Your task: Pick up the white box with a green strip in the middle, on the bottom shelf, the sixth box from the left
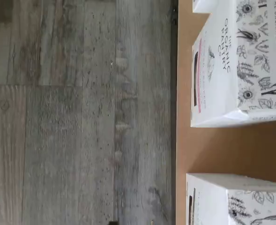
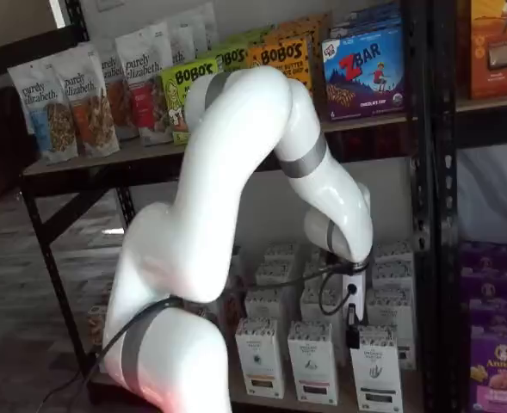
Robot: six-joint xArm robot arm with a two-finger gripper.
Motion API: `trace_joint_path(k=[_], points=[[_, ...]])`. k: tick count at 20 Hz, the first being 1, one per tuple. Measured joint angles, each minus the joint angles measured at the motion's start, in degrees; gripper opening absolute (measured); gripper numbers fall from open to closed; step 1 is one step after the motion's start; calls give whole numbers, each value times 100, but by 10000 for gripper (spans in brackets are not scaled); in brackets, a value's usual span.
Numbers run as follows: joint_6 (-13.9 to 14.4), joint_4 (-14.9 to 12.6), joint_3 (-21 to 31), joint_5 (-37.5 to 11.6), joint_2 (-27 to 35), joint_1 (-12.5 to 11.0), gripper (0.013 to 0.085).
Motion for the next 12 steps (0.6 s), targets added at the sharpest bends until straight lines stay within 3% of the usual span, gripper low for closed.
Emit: trace_joint_path(k=[5,12], points=[[193,-255,-143,91,18,-42,850],[223,-298,-362,145,198,-54,850]])
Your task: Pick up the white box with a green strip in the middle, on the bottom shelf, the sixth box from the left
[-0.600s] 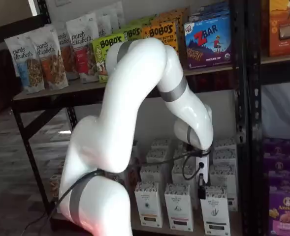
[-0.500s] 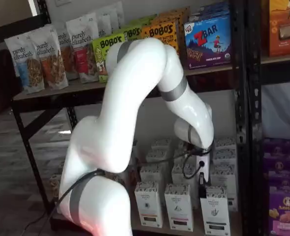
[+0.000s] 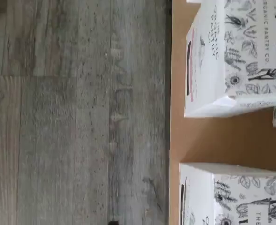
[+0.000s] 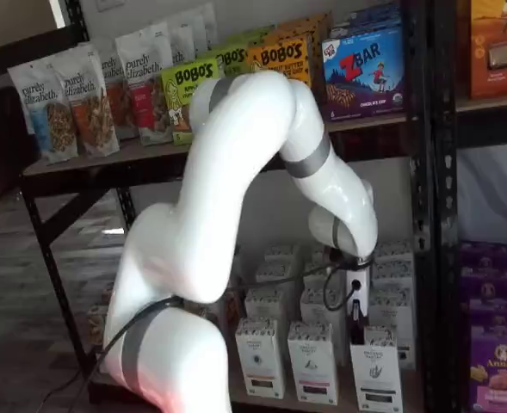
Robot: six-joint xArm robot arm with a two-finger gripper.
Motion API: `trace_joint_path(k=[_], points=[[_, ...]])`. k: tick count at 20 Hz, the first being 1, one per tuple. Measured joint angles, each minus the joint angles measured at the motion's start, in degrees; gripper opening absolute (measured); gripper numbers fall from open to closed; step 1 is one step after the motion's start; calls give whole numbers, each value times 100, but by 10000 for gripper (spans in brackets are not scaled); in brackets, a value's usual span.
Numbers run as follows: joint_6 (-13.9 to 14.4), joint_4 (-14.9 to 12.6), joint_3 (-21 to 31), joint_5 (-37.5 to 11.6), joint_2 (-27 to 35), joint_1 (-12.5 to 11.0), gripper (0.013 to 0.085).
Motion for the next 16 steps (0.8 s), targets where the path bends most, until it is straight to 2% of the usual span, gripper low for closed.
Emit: trace_joint_path(k=[6,9,16], points=[[66,-109,-333,-36,341,-24,850],[21,-75,-582,57,509,-50,850],[117,-163,-981,279,756,-40,850]])
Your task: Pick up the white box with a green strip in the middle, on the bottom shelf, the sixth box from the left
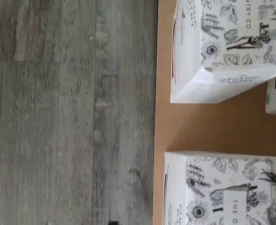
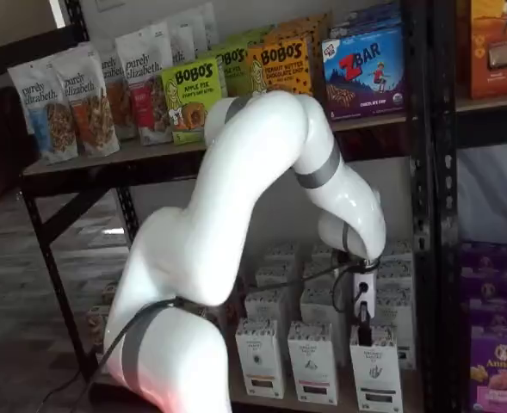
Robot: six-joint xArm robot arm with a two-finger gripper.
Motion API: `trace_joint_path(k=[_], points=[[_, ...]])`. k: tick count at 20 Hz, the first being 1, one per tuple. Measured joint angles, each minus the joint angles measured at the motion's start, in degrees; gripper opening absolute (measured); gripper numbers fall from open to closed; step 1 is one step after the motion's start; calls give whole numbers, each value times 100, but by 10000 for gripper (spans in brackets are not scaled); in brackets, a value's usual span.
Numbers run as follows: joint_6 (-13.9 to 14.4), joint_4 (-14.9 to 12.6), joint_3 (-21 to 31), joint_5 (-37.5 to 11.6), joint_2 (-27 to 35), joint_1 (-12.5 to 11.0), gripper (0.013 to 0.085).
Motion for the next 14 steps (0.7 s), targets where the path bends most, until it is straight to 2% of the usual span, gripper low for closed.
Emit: trace_joint_path(k=[4,14], points=[[89,-53,-199,70,118,36,850],[620,-638,-768,31,692,75,850]])
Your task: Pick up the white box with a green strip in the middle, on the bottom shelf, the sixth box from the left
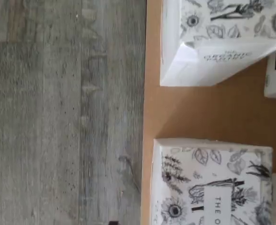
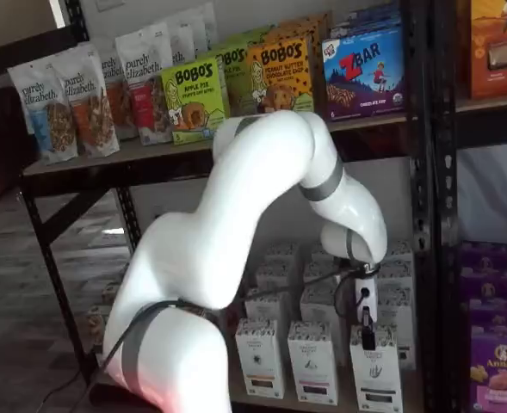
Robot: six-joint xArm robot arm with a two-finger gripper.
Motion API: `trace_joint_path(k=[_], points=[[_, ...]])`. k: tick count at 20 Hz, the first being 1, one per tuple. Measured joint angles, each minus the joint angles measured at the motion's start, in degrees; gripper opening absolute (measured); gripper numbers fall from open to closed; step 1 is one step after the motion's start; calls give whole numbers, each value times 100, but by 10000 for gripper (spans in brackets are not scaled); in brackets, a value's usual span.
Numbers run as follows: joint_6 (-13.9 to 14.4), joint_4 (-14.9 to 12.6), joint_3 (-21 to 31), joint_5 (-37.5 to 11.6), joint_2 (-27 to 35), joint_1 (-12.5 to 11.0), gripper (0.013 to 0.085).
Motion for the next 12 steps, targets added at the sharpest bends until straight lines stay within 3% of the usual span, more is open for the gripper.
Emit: trace_joint_path(k=[12], points=[[414,-466,-375,-121,514,14,850]])
